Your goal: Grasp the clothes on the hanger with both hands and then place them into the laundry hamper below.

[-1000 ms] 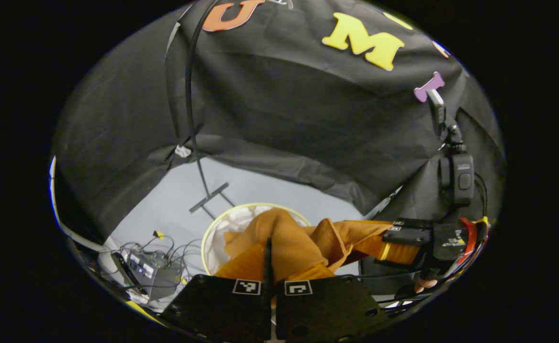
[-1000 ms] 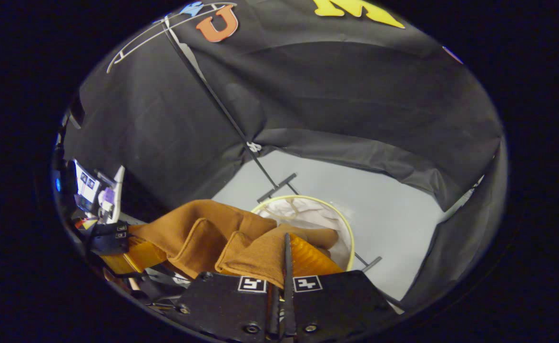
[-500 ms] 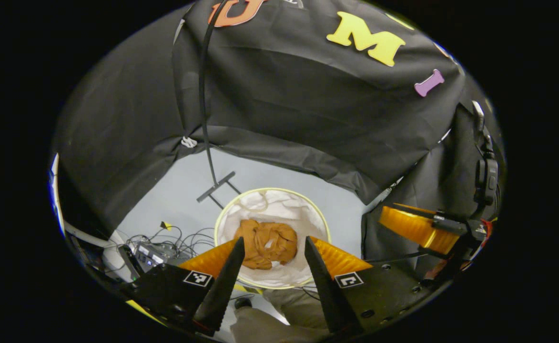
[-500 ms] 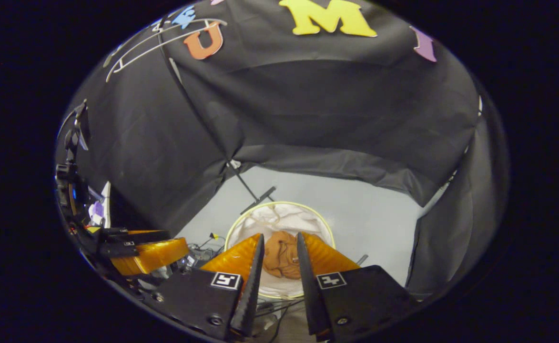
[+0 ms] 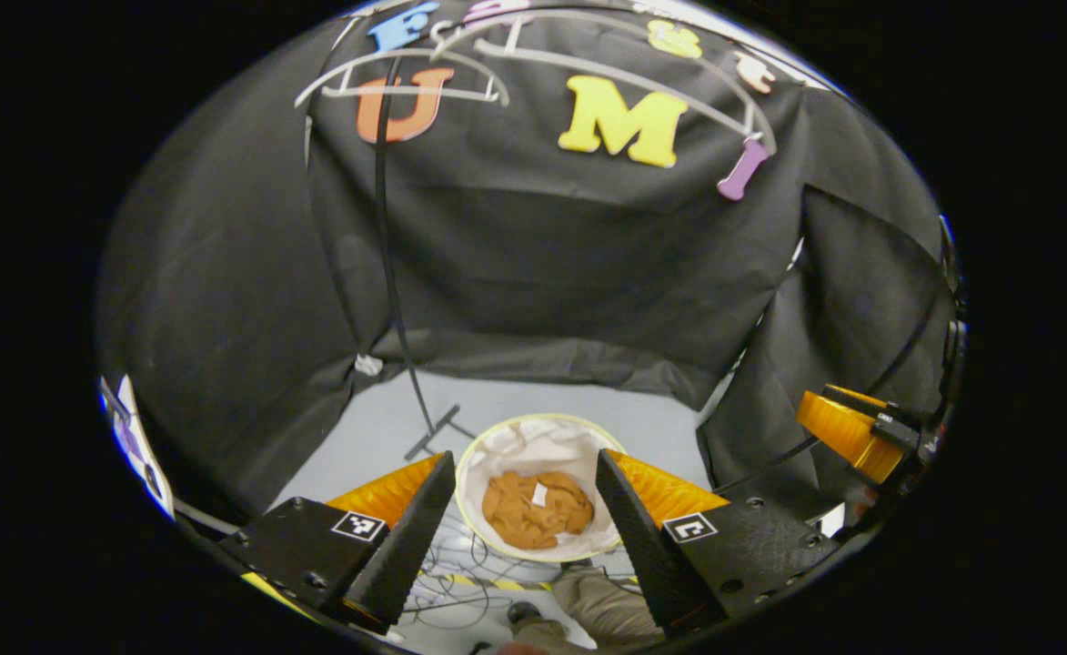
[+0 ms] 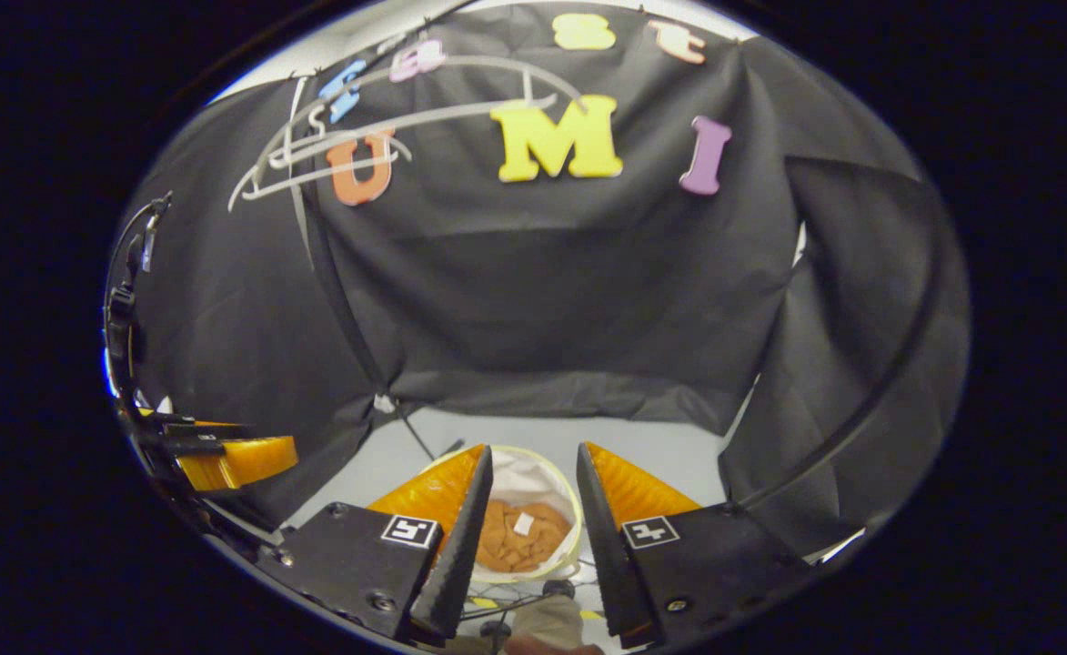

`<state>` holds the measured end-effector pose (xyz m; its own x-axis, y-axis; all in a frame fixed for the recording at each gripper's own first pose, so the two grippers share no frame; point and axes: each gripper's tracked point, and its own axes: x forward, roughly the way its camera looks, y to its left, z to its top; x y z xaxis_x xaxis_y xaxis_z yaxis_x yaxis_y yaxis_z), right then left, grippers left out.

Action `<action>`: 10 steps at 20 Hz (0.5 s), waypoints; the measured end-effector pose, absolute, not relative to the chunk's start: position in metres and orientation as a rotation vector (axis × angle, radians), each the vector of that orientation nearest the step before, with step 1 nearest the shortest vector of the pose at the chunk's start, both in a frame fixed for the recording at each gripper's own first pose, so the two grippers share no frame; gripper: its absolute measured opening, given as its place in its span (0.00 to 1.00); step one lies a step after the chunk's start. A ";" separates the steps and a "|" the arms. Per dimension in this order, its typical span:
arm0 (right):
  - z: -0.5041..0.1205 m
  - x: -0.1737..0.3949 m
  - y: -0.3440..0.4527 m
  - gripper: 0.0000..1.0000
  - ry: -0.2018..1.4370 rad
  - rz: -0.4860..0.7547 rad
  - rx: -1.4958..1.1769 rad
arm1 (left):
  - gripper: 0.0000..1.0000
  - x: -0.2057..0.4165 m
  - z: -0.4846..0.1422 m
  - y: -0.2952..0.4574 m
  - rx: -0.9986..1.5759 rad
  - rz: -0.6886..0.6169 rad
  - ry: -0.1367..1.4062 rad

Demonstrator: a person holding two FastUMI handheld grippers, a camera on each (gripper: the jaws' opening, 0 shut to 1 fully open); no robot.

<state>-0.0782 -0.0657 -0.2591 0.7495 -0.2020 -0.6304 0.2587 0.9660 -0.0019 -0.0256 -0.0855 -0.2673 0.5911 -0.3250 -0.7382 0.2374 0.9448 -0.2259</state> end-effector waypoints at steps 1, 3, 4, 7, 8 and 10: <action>-0.235 -0.088 -0.065 0.60 0.624 -0.261 0.078 | 0.95 -0.022 -0.243 -0.082 -0.101 -0.336 0.818; -0.180 -0.104 -0.063 0.80 0.519 -0.278 0.061 | 1.00 -0.020 -0.196 -0.077 -0.093 -0.351 0.704; -0.155 -0.113 -0.064 0.94 0.467 -0.285 0.053 | 0.95 -0.021 -0.178 -0.076 -0.094 -0.360 0.649; -0.080 -0.137 -0.062 0.95 0.304 -0.297 0.028 | 1.00 -0.020 -0.121 -0.072 -0.097 -0.390 0.495; -0.060 -0.141 -0.060 0.95 0.260 -0.304 0.013 | 1.00 -0.021 -0.102 -0.067 -0.094 -0.393 0.450; -0.025 -0.145 -0.062 0.95 0.179 -0.309 -0.009 | 1.00 -0.026 -0.076 -0.056 -0.094 -0.388 0.378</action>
<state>-0.1447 -0.0617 -0.0253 0.9368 -0.3035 -0.1740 0.3019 0.9527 -0.0361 -0.0257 -0.0556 -0.0758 0.8568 -0.3863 -0.3416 0.3518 0.9222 -0.1606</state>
